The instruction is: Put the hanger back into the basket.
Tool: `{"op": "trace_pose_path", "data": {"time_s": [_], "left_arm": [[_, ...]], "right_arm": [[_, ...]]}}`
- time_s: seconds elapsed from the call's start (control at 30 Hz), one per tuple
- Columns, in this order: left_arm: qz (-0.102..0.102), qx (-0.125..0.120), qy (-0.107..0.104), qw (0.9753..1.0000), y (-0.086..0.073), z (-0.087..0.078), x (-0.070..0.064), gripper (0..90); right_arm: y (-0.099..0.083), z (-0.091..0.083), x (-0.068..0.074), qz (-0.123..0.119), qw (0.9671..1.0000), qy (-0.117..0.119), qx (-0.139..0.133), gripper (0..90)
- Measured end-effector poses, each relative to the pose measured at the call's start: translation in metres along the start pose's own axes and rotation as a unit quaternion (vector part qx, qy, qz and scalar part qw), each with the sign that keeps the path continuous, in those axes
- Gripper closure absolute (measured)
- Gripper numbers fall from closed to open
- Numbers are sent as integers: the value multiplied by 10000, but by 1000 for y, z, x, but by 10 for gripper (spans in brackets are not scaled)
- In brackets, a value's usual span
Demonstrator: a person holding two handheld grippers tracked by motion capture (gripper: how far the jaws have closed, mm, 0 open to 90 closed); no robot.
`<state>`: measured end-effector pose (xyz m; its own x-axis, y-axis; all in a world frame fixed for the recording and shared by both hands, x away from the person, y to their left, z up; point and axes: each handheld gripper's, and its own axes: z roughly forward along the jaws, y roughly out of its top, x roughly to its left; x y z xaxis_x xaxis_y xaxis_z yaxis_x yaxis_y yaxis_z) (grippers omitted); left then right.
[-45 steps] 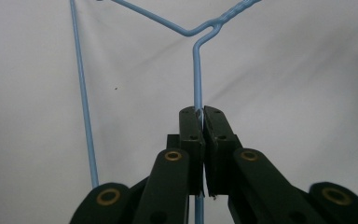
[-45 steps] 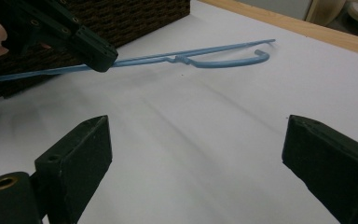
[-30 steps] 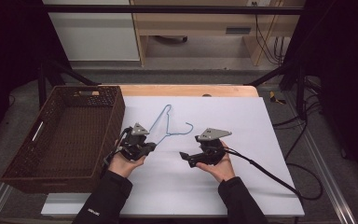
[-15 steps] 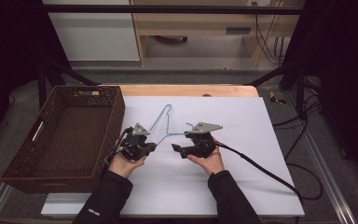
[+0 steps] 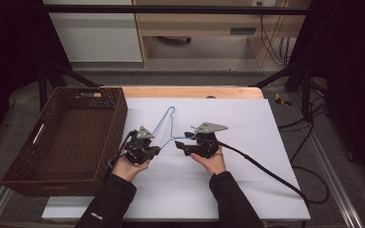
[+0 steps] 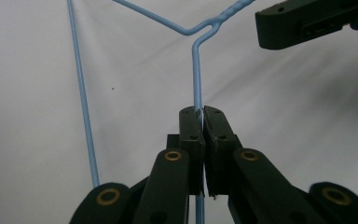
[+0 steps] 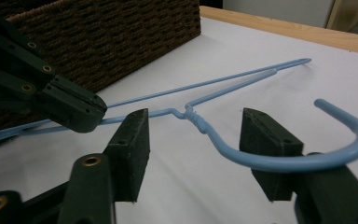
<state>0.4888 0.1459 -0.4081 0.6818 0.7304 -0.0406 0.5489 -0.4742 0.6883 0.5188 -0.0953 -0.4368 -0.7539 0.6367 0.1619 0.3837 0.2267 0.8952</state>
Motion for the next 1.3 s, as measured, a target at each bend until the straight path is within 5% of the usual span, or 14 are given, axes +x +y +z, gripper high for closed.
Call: {"op": "trace_pose_path", "data": {"time_s": [0.67,1.3], "left_arm": [[2,44,-39,10000,-1,4,-1,873],[52,189,-58,9998,-2,11,-3,870]], "right_arm": [[0,10,-1,30,10000,69,35,805],[2,6,0,-8,9997,249,-32,856]]}}
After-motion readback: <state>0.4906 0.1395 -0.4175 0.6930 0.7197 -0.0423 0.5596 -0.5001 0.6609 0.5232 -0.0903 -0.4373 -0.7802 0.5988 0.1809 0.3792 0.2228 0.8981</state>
